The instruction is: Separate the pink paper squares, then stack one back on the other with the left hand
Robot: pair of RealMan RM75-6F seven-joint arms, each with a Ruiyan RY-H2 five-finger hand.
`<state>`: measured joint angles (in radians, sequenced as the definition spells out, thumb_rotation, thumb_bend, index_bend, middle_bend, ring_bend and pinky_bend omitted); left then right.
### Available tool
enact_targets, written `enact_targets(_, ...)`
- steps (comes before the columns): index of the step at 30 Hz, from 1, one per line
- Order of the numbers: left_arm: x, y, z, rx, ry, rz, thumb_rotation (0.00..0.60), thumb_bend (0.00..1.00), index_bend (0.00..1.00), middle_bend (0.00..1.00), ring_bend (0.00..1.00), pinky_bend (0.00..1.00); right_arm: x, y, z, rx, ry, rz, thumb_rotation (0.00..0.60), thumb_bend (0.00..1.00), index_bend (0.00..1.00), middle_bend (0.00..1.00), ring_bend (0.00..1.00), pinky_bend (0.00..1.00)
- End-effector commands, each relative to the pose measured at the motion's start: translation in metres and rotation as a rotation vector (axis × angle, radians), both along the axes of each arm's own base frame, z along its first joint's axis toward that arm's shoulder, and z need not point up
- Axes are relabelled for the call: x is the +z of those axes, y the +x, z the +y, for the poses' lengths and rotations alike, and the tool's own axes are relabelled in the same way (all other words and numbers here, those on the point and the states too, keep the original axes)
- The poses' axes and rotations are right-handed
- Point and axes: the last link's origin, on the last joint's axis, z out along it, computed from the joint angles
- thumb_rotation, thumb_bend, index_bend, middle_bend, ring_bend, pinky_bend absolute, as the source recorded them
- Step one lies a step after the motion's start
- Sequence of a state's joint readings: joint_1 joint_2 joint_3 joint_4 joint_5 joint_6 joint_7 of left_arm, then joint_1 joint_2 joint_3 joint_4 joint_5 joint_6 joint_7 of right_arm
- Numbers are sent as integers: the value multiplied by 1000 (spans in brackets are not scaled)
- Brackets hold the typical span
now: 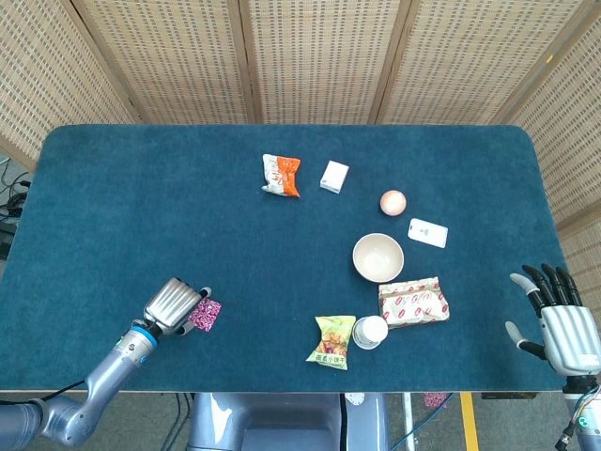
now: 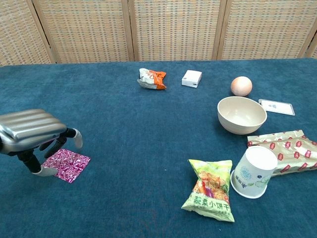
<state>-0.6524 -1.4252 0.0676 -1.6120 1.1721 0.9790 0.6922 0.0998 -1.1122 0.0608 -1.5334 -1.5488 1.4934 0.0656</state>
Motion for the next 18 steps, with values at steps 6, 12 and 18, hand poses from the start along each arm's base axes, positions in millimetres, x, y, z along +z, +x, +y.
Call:
enact_targets(6, 44, -9, 2, 45, 180, -179, 534, 248, 160, 461, 454, 540, 0, 1, -3, 6, 9, 7, 600, 337, 174, 142, 8, 0)
enact_targets(12, 92, -32, -11, 74, 362, -300, 534, 249, 160, 312, 318, 522, 1, -1, -6, 1, 7, 14, 600, 337, 174, 143, 7, 0)
enact_targets(18, 125, -57, -35, 107, 490, -373, 535, 250, 159, 213, 234, 418, 2, 0, -11, -8, -12, 26, 600, 337, 174, 145, 7, 0)
